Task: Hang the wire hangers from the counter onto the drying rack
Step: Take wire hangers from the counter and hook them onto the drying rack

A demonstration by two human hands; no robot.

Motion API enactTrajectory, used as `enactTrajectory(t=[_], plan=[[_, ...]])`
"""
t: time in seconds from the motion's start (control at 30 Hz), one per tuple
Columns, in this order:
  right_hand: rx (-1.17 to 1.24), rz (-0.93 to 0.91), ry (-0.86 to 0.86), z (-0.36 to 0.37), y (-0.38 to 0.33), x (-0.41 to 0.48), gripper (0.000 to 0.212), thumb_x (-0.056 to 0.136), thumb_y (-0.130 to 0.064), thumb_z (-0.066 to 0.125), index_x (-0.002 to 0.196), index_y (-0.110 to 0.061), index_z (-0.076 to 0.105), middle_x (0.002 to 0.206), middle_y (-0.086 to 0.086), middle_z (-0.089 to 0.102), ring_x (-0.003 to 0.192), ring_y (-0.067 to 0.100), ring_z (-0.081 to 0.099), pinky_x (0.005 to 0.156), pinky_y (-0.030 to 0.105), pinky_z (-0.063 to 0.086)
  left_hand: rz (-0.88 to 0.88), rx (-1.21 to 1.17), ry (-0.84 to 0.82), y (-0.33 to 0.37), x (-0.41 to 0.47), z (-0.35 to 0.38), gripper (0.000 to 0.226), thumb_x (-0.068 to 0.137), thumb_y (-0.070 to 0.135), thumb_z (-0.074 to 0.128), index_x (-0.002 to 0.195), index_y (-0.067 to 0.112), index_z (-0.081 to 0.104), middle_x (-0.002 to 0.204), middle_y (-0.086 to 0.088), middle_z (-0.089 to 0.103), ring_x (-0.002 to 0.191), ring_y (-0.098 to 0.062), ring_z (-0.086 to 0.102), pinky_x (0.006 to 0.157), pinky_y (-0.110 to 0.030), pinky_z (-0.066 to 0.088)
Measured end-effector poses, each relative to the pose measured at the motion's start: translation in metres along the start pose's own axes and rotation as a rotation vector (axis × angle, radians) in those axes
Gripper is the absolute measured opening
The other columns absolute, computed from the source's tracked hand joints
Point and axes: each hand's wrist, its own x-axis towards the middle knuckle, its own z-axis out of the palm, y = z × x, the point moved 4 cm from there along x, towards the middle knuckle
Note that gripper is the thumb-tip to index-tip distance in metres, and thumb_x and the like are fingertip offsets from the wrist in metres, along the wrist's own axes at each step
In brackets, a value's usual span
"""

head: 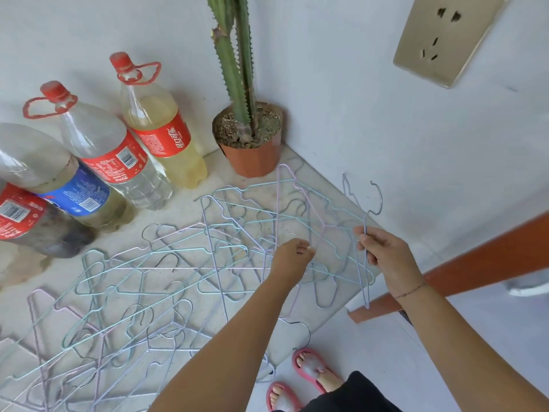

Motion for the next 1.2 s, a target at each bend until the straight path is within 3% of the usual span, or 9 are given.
enactTrajectory(t=[0.33,0.47,0.6,0.73,0.87,1.07,1.2], plan=[[0.0,0.003,0.054,-0.024,0.001,-0.002,0.019,0.089,-0.002,0.053,0.101,-0.008,0.068,0.065,0.007,0.056,0.041,0.0,0.043,0.044,0.011,0.033,-0.069,0.139,-0.053,0.009,0.027,0.022,0.037,0.085,0.024,0.061,0.119,0.01,0.061,0.12,-0.009,0.063,0.112,-0.025,0.057,0.095,-0.03,0.043],[0.011,0.003,0.053,-0.029,-0.001,-0.003,0.02,0.09,-0.002,0.053,0.102,-0.007,0.067,0.066,0.008,0.056,0.042,0.0,0.042,0.045,0.011,0.033,-0.081,0.078,-0.001,0.014,0.031,0.021,0.029,0.086,0.019,0.062,0.112,0.008,0.066,0.098,-0.008,0.071,0.09,-0.02,0.063,0.074,-0.022,0.043],[0.023,-0.028,0.036,-0.033,-0.01,-0.003,0.019,0.09,-0.003,0.053,0.1,-0.01,0.068,0.068,0.009,0.057,0.043,0.002,0.042,0.046,0.013,0.034,-0.054,-0.06,0.065,0.019,0.027,0.011,0.02,0.091,0.018,0.056,0.102,0.006,0.068,0.07,0.003,0.064,0.06,-0.01,0.052,0.054,-0.02,0.039],[0.046,-0.077,-0.001,-0.032,-0.025,-0.003,0.022,0.091,-0.004,0.052,0.093,-0.018,0.069,0.067,0.007,0.057,0.044,0.003,0.039,0.047,0.012,0.034,-0.066,-0.146,0.162,0.015,0.017,-0.008,0.017,0.093,0.017,0.051,0.097,0.009,0.066,0.076,-0.002,0.064,0.068,-0.016,0.056,0.063,-0.025,0.045],[0.073,-0.127,-0.07,-0.02,-0.041,-0.005,0.025,0.092,-0.007,0.051,0.094,-0.022,0.071,0.064,-0.002,0.056,0.049,0.007,0.036,0.051,0.015,0.033,-0.035,-0.203,0.25,0.017,0.006,-0.036,0.02,0.094,0.011,0.046,0.101,0.008,0.064,0.078,-0.002,0.063,0.066,-0.014,0.054,0.06,-0.023,0.043],[0.078,-0.171,-0.215,0.018,-0.078,-0.02,0.026,0.093,-0.007,0.049,0.095,-0.022,0.07,0.066,-0.003,0.053,0.053,0.008,0.036,0.057,0.021,0.031,0.015,-0.156,0.442,0.028,-0.02,-0.093,0.018,0.095,0.018,0.046,0.1,0.015,0.062,0.076,0.003,0.061,0.065,-0.011,0.052,0.052,-0.019,0.038],[0.053,-0.24,-0.317,0.05,-0.109,-0.032,0.024,0.093,-0.007,0.049,0.095,-0.019,0.069,0.063,-0.004,0.051,0.058,0.012,0.034,0.059,0.023,0.031,0.065,-0.099,0.586,0.024,-0.05,-0.144,0.017,0.092,0.03,0.054,0.093,0.016,0.064,0.072,0.005,0.062,0.067,-0.012,0.054,0.056,-0.022,0.037]])
